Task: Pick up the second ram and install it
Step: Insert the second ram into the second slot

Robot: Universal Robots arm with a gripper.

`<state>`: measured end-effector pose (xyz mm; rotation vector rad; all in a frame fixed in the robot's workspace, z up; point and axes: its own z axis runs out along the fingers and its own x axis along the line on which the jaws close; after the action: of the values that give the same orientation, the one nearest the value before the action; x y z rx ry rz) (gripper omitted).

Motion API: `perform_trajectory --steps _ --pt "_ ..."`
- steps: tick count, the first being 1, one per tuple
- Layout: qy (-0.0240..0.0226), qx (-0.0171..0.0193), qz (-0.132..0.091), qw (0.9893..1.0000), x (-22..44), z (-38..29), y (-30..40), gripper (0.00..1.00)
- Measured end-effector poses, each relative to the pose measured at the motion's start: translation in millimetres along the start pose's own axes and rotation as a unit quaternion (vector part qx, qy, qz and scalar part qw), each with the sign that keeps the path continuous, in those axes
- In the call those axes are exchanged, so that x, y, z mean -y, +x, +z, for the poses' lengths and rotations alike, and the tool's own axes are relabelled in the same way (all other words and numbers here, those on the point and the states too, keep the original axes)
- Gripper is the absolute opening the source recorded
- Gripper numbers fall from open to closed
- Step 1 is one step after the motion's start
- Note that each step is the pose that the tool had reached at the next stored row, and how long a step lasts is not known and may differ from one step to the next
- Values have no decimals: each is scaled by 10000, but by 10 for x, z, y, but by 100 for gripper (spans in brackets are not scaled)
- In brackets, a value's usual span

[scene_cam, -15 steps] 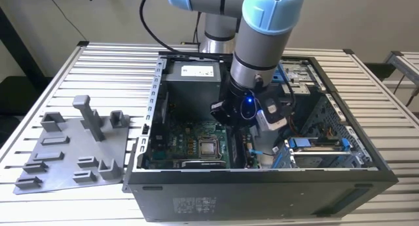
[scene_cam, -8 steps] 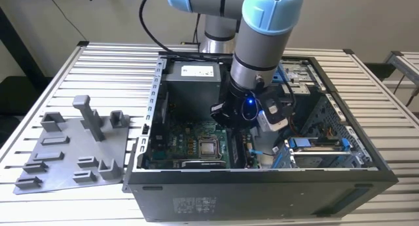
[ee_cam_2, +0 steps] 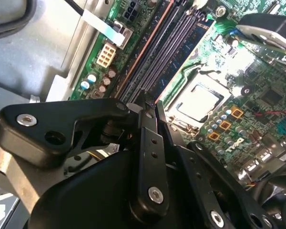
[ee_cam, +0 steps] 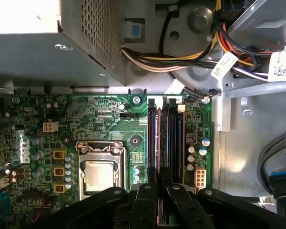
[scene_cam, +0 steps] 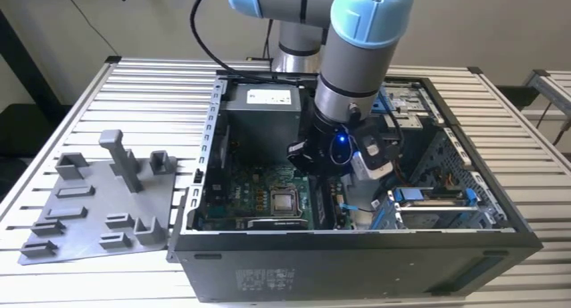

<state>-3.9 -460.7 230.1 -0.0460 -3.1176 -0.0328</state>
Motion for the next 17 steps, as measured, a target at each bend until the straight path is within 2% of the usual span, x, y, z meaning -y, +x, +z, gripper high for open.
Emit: perform_trajectory --steps 17 --pt "0 1 5 10000 17 59 -34 14"
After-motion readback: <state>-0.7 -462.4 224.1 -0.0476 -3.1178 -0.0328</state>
